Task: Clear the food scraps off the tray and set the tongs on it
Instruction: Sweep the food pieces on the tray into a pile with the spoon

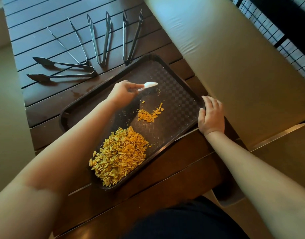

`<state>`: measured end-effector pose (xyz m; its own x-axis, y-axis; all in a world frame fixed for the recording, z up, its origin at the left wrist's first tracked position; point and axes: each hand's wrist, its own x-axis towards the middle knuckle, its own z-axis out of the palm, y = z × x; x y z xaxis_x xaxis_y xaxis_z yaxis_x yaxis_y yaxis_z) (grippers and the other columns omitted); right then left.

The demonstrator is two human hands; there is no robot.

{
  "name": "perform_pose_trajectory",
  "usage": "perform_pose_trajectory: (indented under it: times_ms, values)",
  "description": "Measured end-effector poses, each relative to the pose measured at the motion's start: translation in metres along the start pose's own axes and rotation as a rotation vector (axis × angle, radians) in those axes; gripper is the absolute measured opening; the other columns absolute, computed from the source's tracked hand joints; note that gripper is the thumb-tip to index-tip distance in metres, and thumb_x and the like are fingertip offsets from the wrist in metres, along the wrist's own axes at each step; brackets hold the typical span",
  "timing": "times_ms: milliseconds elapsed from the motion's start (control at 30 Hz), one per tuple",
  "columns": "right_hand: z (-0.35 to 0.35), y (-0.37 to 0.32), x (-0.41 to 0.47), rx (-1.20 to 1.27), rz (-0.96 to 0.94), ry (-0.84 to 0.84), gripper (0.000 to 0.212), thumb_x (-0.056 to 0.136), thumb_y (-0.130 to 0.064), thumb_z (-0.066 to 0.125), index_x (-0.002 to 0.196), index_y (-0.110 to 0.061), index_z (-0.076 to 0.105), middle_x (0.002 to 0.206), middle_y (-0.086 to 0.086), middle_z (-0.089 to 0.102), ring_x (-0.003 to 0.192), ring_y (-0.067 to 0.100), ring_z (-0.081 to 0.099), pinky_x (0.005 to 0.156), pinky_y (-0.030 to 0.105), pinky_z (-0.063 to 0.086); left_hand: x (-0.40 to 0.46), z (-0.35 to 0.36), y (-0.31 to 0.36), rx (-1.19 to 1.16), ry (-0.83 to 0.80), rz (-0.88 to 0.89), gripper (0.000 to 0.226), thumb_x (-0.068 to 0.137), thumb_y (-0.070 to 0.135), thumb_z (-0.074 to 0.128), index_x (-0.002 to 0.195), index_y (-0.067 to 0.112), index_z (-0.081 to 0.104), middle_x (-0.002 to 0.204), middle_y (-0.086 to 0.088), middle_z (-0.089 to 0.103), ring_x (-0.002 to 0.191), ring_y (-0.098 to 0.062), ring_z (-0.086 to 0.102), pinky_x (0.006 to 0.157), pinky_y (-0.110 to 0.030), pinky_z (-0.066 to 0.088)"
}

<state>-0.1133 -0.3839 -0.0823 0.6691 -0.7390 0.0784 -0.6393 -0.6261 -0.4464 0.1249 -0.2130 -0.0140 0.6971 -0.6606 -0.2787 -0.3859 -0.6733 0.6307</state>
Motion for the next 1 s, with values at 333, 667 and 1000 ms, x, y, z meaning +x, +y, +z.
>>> perform_pose_trajectory:
  times_ms: [333,667,1000]
  values:
    - [0.001,0.002,0.001,0.010,-0.002,0.010,0.050,0.089,-0.026,0.035,0.132,-0.007,0.051,0.134,0.013,0.051,0.124,0.030,0.042,0.105,0.042,0.034,-0.005,-0.003,0.000,0.098,-0.327,0.001,0.031,0.092,0.013,0.054,0.117,0.028,0.063,0.098,0.008,0.052,0.090,-0.010,0.050,0.081,-0.026,0.038]
    - [0.001,0.001,0.002,0.028,0.001,0.004,0.050,0.089,-0.027,0.034,0.132,-0.008,0.051,0.134,0.013,0.051,0.123,0.030,0.043,0.104,0.043,0.037,-0.006,0.006,0.004,-0.024,-0.162,0.001,0.030,0.092,0.014,0.054,0.114,0.032,0.064,0.096,0.002,0.053,0.080,-0.010,0.049,0.070,-0.024,0.043]
    - [-0.001,0.001,0.000,0.006,0.002,-0.004,0.054,0.089,-0.031,0.029,0.133,-0.008,0.050,0.135,0.013,0.051,0.125,0.029,0.042,0.104,0.041,0.035,-0.014,0.001,0.001,0.168,-0.491,0.034,0.022,0.086,0.022,0.064,0.105,0.032,0.068,0.094,0.011,0.057,0.089,-0.006,0.052,0.080,-0.023,0.039]
